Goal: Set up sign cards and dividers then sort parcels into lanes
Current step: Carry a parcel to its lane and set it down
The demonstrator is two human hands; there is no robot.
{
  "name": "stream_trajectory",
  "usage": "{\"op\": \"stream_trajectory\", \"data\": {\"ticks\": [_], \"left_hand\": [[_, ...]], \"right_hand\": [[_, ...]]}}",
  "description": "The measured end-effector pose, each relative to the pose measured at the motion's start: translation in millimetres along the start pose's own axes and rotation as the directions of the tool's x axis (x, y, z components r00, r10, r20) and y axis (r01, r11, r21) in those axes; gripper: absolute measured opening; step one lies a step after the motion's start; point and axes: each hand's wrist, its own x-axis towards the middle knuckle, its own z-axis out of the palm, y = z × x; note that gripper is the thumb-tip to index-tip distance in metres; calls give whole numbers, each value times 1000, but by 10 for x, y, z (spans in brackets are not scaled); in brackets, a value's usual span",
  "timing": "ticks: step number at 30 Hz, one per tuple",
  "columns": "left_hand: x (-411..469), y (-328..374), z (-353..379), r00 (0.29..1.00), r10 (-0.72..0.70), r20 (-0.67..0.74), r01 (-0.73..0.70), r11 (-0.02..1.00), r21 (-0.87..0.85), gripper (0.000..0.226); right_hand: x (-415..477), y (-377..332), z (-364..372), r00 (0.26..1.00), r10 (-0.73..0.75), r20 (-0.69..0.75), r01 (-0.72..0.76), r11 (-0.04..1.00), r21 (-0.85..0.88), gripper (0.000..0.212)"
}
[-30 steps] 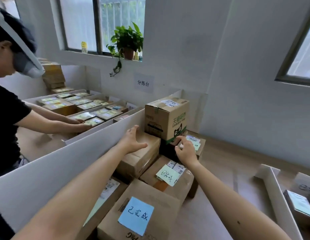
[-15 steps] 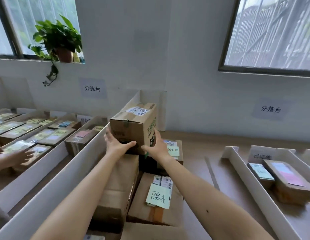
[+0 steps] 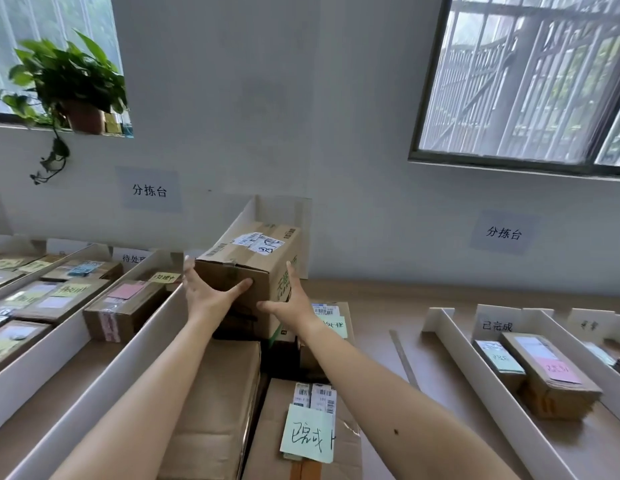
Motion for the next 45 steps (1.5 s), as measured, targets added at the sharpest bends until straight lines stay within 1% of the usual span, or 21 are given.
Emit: {"op": "stream_trajectory", "data": {"ticks": [2, 5, 7, 9, 12, 17, 19, 22, 24, 26, 27, 29, 31, 32, 35, 36, 37, 39, 40, 43, 45], "left_hand": [[20, 34, 12, 1000, -20, -4, 20, 999, -27, 123], [0, 131, 58, 995, -95, 0, 95, 994, -45, 107], [-37, 205, 90, 993, -116, 2, 116, 990, -85, 99], [-99, 277, 122, 996, -93, 1, 92, 990, -105, 97], [-271, 383, 191, 1000, -3, 2, 3, 997, -73, 92], [-692, 517, 329, 990, 138, 18, -136, 988, -76, 76], [-888, 622, 392, 980, 192, 43, -188, 979, -82, 72], [-1207, 825, 485, 942, 325, 84, -320, 945, -61, 81], [-1468, 957, 565, 891, 443, 99, -443, 896, -27, 88], [-1725, 1046, 658, 821, 563, 90, -566, 825, -2, 92], [-1870, 1078, 723, 784, 615, 81, -618, 786, 7, 94], [-2156, 1127, 848, 726, 684, 71, -687, 726, 25, 95], [-2441, 1179, 970, 680, 730, 67, -733, 679, 46, 94], [-2600, 1218, 1036, 652, 756, 66, -759, 649, 62, 92], [-3007, 1357, 1224, 521, 848, 92, -853, 514, 96, 89], [-3106, 1399, 1277, 476, 873, 101, -878, 467, 107, 85], [-3225, 1453, 1338, 436, 893, 113, -898, 423, 120, 82], [-3452, 1571, 1453, 373, 917, 140, -923, 353, 150, 80], [-3571, 1634, 1513, 347, 926, 147, -932, 322, 170, 81], [-3911, 1792, 1691, 250, 956, 150, -950, 212, 231, 78], [-4113, 1850, 1807, 169, 974, 154, -963, 130, 234, 73]], "right_hand": [[-18, -56, 5, 999, 31, 30, -33, 996, 82, 115], [84, -10, 64, 997, 73, 18, -75, 975, 209, 124], [263, 140, 70, 996, 92, 17, -93, 964, 249, 121], [264, 154, 2, 994, 112, -4, -106, 948, 299, 115], [-2, 16, -201, 996, 93, -12, -81, 917, 391, 108], [-361, 5, -632, 998, 55, -28, -33, 853, 521, 70], [-495, 25, -836, 997, 72, -25, -47, 840, 541, 68], [-706, 17, -1181, 995, 83, -55, -36, 820, 571, 75], [-878, 23, -1446, 993, 75, -94, -8, 822, 569, 70], [-1065, 34, -1668, 990, 59, -124, 20, 831, 555, 68], [-1184, 50, -1782, 990, 53, -129, 27, 835, 549, 69], [-1417, 49, -1970, 991, 42, -130, 34, 849, 528, 80], [-1635, 45, -2140, 990, 37, -139, 36, 872, 487, 95], [-1750, 64, -2245, 989, 24, -143, 46, 882, 468, 98], [-2049, 140, -2556, 994, -45, -97, 84, 891, 446, 81], [-2135, 169, -2638, 996, -37, -81, 69, 896, 438, 81], [-2227, 216, -2740, 997, -22, -78, 54, 899, 434, 87], [-2412, 304, -2936, 997, -31, -70, 59, 894, 444, 108], [-2510, 353, -3035, 997, -54, -56, 73, 889, 452, 111], [-2754, 604, -3343, 995, -99, -16, 93, 850, 518, 99], [-2976, 725, -3549, 995, -97, 5, 76, 812, 579, 99]]}}
